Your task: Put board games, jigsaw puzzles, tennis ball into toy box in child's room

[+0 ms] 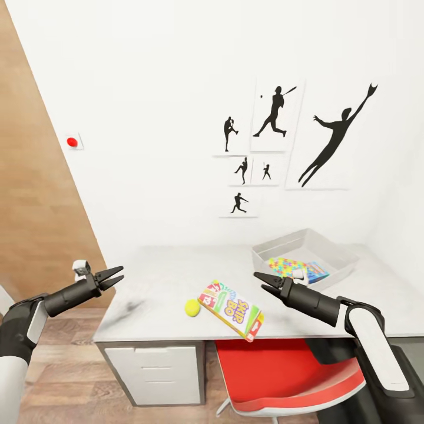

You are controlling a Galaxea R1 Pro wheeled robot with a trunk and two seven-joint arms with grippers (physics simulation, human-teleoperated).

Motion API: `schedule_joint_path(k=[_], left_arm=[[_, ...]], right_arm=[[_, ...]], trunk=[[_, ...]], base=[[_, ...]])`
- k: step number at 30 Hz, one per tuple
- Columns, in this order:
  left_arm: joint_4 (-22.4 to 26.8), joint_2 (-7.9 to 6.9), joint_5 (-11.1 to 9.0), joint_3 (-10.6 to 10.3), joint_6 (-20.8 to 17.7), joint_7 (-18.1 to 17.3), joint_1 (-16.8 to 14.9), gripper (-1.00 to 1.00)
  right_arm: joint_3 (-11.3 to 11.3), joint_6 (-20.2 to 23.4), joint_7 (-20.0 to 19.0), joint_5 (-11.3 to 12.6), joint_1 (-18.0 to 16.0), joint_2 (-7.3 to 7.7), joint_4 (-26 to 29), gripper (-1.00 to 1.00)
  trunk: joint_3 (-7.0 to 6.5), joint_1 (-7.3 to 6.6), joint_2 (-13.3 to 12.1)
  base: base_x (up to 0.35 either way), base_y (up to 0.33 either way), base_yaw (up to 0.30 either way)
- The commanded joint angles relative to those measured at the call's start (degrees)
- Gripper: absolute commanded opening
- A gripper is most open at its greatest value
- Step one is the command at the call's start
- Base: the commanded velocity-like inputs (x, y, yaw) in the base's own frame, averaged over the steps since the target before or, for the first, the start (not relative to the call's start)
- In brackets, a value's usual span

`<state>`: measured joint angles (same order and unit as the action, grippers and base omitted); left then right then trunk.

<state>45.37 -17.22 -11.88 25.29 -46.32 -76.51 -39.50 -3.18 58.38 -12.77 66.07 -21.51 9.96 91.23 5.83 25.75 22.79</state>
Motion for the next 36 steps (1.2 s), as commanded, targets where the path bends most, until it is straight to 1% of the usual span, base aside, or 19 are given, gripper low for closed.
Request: schedule_joint_path(k=[1, 7, 13, 22, 27, 33, 36], left_arm=[[-0.02, -0.01, -0.12, 0.02, -0.52, -0.13, -0.05, 1.00], [-0.02, -0.01, -0.16, 0.02, -0.49, -0.13, -0.05, 1.00], [-0.02, -0.01, -0.14, 0.02, -0.47, -0.13, -0.05, 1.00], [-0.02, -0.01, -0.16, 0.02, -0.44, -0.13, -0.05, 1.00], [-0.02, -0.01, -0.13, 0.03, -0.57, -0.13, -0.05, 1.00], [-0.02, -0.01, -0.08, 0.08, -0.62, -0.13, -0.05, 1.00], [-0.02, -0.07, -0.07, 0.08, -0.56, -0.13, -0.05, 1.00]], right_arm=[[-0.07, 0.24, -0.59, -0.59, -0.06, -0.02, 0.00, 1.00], [-0.07, 0.24, -0.59, -0.59, -0.08, -0.03, 0.00, 1.00], [-0.07, 0.24, -0.59, -0.59, -0.04, -0.08, 0.00, 1.00], [-0.07, 0.24, -0.59, -0.59, -0.06, -0.08, 0.00, 1.00], [-0.12, 0.24, -0.59, -0.59, -0.08, -0.09, 0.00, 1.00], [-0.08, 0.24, -0.59, -0.59, -0.08, -0.12, 0.00, 1.00], [-0.07, 0.23, -0.59, -0.59, -0.07, -0.12, 0.00, 1.00]], trunk=[[0.13, 0.04, 0.13], [0.13, 0.04, 0.13], [0.13, 0.04, 0.13], [0.13, 0.04, 0.13], [0.13, 0.04, 0.13], [0.13, 0.04, 0.13], [0.13, 0.04, 0.13]], base=[[0.000, 0.067, 0.000], [0.000, 0.047, 0.000], [0.000, 0.153, 0.000], [0.000, 0.033, 0.000], [0.000, 0.203, 0.001], [0.000, 0.269, 0.092], [0.000, 0.144, 0.029]])
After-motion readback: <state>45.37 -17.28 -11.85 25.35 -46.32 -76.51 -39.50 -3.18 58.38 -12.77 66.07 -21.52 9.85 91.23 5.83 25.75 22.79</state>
